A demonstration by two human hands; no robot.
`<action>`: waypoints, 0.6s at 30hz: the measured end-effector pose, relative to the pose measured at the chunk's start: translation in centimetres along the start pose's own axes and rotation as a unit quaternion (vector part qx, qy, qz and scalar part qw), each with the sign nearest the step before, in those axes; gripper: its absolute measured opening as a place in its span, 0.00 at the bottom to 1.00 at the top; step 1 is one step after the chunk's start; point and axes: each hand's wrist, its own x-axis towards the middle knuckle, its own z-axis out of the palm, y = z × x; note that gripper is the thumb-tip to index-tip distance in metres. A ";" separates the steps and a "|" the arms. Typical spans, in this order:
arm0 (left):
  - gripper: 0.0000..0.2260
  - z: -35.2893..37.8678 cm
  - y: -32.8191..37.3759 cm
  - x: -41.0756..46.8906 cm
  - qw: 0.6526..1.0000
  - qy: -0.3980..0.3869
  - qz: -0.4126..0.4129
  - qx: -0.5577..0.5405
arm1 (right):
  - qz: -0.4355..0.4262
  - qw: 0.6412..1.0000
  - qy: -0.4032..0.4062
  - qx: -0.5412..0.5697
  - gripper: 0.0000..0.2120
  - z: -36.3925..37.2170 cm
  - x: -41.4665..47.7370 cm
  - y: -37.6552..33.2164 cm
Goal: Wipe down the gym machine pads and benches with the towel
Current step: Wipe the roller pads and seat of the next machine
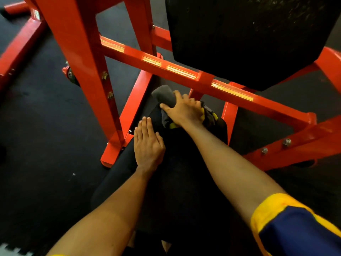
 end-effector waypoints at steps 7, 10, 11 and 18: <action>0.28 -1.1 -0.1 -0.5 0.997 -0.012 -0.033 -0.062 | -0.113 0.993 0.018 -0.007 0.35 1.3 -5.9 -0.4; 0.29 -1.5 -0.3 -1.4 0.997 -0.008 -0.045 -0.070 | -0.134 0.988 0.068 -0.023 0.37 1.8 -9.4 3.1; 0.28 -1.5 -0.6 -1.6 0.997 -0.007 -0.047 -0.068 | -0.122 0.990 0.057 -0.033 0.39 1.6 -9.4 4.2; 0.26 -2.1 -2.4 -3.8 0.998 -0.019 -0.046 -0.046 | 0.060 0.994 -0.082 0.046 0.39 -1.1 -2.9 -1.1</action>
